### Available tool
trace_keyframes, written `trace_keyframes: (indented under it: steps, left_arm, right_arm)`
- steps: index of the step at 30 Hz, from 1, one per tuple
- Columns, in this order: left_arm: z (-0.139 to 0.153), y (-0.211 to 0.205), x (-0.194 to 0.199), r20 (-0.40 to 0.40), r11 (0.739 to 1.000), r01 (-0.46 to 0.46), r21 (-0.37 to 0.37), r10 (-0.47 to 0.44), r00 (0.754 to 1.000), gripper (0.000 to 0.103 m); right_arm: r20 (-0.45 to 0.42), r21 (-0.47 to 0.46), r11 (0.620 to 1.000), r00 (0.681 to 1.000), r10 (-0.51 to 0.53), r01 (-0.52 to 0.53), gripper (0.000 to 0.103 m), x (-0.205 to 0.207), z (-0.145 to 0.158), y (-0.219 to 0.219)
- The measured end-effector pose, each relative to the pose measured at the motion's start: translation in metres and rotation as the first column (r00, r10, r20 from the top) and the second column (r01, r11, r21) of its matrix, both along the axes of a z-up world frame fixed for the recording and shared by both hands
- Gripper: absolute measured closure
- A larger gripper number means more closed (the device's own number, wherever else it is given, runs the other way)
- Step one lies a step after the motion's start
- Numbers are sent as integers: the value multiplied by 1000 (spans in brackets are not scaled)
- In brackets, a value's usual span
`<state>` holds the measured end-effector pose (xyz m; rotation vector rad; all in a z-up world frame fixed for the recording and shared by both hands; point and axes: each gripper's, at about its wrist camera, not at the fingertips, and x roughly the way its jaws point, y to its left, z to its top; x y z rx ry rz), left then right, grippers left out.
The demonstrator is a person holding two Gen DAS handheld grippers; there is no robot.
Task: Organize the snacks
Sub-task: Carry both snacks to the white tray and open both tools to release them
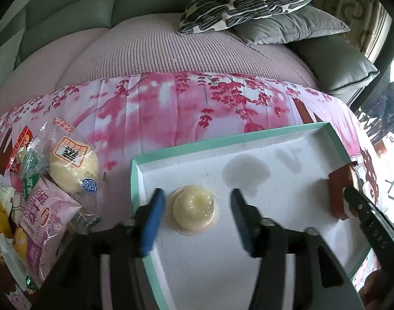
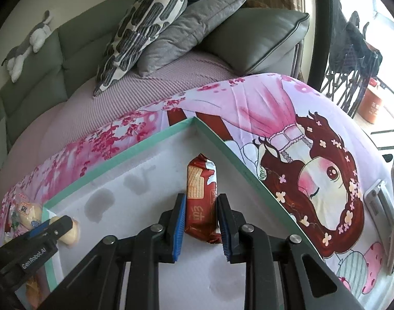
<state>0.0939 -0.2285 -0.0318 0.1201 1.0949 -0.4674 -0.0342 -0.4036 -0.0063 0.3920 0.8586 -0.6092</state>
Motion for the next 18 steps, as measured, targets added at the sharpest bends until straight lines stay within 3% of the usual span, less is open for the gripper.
trace_keyframes:
  steps: [3, 5, 7, 11, 13, 18]
  left_arm:
    - [10, 1, -3, 10, 1000, 1, 1, -1, 1000, 39]
    - [18, 2, -5, 22, 1000, -1, 6, 1, 1000, 29]
    - [25, 4, -7, 20, 1000, -10, 5, 10, 1000, 22]
    - [35, 11, -8, 23, 999, -41, 9, 41, 999, 15]
    - [39, 16, -8, 35, 997, -67, 29, 66, 997, 11]
    - [42, 29, -9, 91, 990, -114, 79, 106, 990, 2]
  right_arm:
    - [-18, -5, 1000, 1000, 5, -5, 74, 1, 1, 2]
    - [-24, -10, 1000, 1000, 7, -7, 68, 1, 3, 4]
    - [-35, -18, 1000, 999, 5, -5, 37, 1, 6, 5]
    - [-54, -33, 999, 999, 3, -5, 29, 1, 13, 9]
    - [-72, -41, 999, 997, 9, -12, 17, 0, 16, 11]
    - [-89, -68, 997, 996, 18, -24, 0, -1, 22, 16]
